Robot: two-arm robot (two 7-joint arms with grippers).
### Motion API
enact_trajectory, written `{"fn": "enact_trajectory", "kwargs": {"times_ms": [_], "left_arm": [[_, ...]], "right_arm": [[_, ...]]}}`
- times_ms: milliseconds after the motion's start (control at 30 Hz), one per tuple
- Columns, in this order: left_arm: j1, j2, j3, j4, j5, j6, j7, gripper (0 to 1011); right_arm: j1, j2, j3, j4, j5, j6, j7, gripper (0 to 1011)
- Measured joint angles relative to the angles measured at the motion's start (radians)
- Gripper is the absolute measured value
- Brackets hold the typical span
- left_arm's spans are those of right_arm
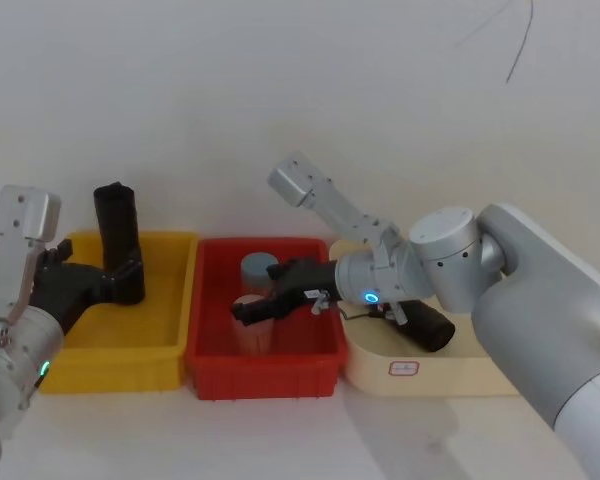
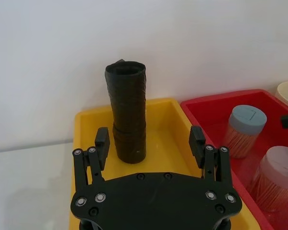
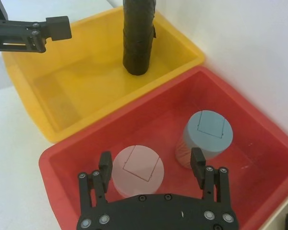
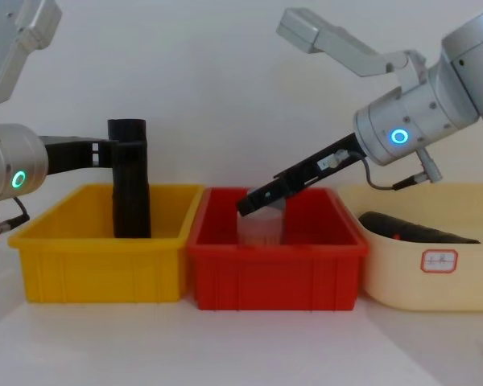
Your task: Pick up the garbage bag with the one hand and transfer it to the other hand.
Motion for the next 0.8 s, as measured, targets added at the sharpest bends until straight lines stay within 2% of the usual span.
{"fn": "enact_trajectory", "kwargs": {"times_ms": [300, 800], "left_arm": [[0.0, 0.0, 0.0, 0.0, 0.0, 0.0, 0.0, 1001], [0.0, 0.0, 0.0, 0.0, 0.0, 0.0, 0.0, 1001]], "right_arm": [[0.013, -0.015, 0.0, 0.068, 0.014, -0.03, 0.011, 1001], [0.034, -0.033, -0.017, 0.158, 0.003, -0.068, 0.033, 1001]]}}
